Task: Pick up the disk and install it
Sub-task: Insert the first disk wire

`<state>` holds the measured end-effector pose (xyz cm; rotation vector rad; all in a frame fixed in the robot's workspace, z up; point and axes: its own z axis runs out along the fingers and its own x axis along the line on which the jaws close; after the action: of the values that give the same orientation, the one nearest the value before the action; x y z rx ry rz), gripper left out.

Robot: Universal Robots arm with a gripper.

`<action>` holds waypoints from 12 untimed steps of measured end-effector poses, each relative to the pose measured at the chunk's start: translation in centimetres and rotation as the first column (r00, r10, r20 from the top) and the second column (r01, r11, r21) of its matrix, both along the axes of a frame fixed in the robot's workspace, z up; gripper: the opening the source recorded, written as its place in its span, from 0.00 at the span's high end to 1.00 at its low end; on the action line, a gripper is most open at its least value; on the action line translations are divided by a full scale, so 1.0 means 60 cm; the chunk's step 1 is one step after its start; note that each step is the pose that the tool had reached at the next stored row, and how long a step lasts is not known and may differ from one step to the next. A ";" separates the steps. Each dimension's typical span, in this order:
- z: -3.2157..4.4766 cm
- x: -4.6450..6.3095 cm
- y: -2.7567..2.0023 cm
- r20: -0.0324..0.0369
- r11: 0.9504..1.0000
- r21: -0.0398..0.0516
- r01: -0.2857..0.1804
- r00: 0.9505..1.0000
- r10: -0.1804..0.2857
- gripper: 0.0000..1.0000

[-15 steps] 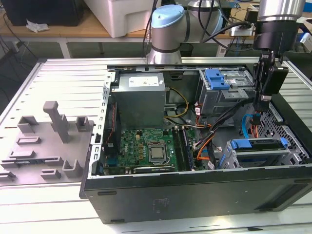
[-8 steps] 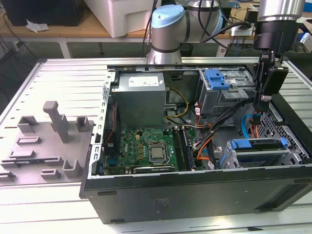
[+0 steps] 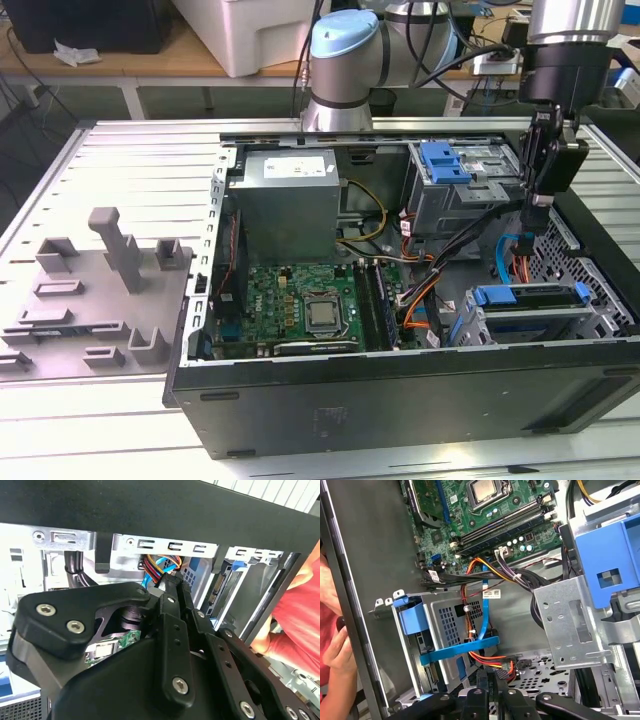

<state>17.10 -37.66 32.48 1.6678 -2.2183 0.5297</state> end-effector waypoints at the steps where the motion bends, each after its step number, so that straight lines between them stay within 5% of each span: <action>1: 0.000 0.000 0.0000 0.000 1.000 0.000 0.000 1.000 0.000 0.83; 12: 0.002 -0.001 -0.0002 0.000 1.000 0.000 0.000 1.000 0.000 0.83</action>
<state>17.06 -37.68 32.61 1.6676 -2.2181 0.5299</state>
